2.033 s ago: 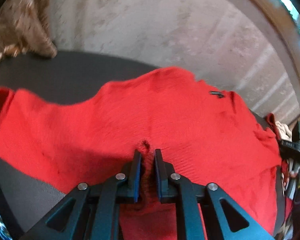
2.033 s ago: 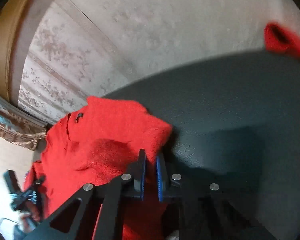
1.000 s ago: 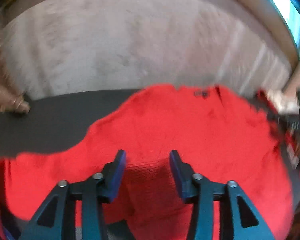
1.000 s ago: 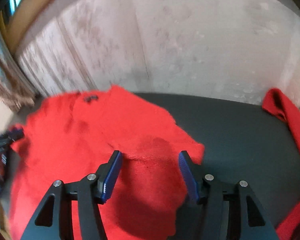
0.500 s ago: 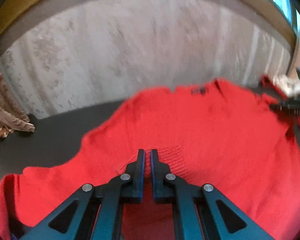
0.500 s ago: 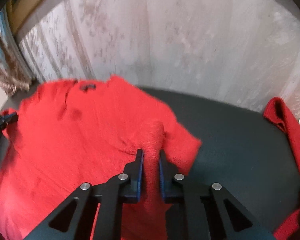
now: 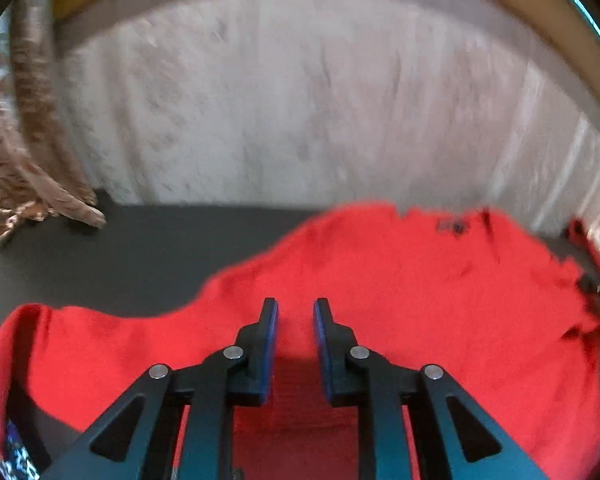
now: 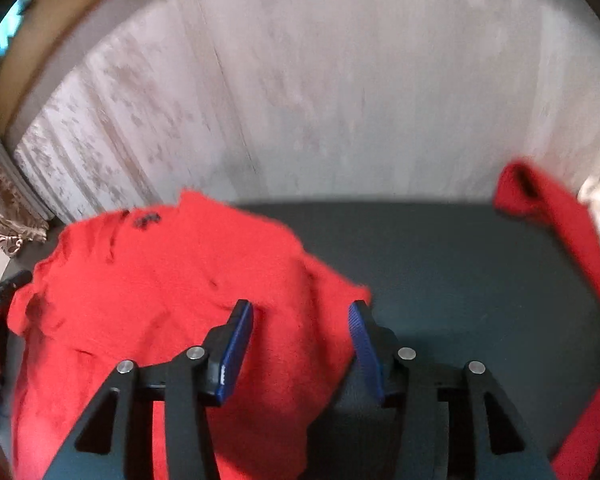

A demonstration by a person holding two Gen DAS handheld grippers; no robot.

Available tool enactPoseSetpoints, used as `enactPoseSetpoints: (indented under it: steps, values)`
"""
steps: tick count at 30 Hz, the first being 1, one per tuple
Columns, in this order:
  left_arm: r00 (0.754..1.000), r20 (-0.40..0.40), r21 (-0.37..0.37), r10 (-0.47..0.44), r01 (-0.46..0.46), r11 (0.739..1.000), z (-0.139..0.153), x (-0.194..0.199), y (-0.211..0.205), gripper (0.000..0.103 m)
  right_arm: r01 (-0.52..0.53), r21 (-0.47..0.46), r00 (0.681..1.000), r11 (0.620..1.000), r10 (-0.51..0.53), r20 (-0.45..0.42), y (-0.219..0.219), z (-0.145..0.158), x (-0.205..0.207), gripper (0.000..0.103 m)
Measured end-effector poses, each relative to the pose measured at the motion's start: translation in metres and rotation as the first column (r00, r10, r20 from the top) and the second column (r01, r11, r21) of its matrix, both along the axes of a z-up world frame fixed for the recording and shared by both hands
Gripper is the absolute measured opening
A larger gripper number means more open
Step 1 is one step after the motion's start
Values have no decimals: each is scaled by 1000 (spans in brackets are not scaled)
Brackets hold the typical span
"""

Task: Fold clothes

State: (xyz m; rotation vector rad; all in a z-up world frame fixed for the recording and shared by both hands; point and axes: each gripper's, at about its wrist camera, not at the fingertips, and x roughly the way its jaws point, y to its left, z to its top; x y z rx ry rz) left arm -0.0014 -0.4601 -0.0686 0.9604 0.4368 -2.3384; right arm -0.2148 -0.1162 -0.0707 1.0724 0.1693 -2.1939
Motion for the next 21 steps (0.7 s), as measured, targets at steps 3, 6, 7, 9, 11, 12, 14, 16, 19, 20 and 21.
enactPoseSetpoints:
  steps: [3,6,7,9,11,12,14,16,19,20,21]
  values:
    - [994,2,-7,-108,109,994,4,-7,26,19,-88,-62,996,994,88,-11,-5,14,23,52]
    - [980,129,-34,-153,159,987,-16,-20,43,19,-165,-39,985,986,166,46,-16,0,42,57]
    - [978,145,-23,-151,156,987,-23,-18,43,19,-189,-18,979,982,190,78,-20,-9,47,57]
    - [983,130,13,-131,131,991,-30,-4,37,21,-245,-45,952,968,250,179,-18,-29,53,58]
    - [987,111,43,-117,113,993,-26,10,27,21,-265,-80,953,961,274,132,-1,-30,63,57]
    - [988,106,51,-111,106,993,-25,15,22,21,-261,-112,951,959,275,138,8,-32,63,57]
    - [987,110,46,-114,109,993,-25,16,19,21,-252,-151,951,956,274,144,22,-33,61,56]
    - [988,109,52,-111,105,993,-23,18,19,20,-244,-167,952,955,269,145,30,-32,58,54]
    - [994,78,78,-76,70,995,-21,26,23,19,-154,-152,966,976,182,184,27,-21,55,55]
    - [996,66,75,-64,59,995,-22,29,25,19,-130,-169,972,977,159,170,32,-14,55,56]
    - [997,50,82,-51,47,996,-21,32,27,19,-122,-203,976,972,155,152,31,-3,61,59]
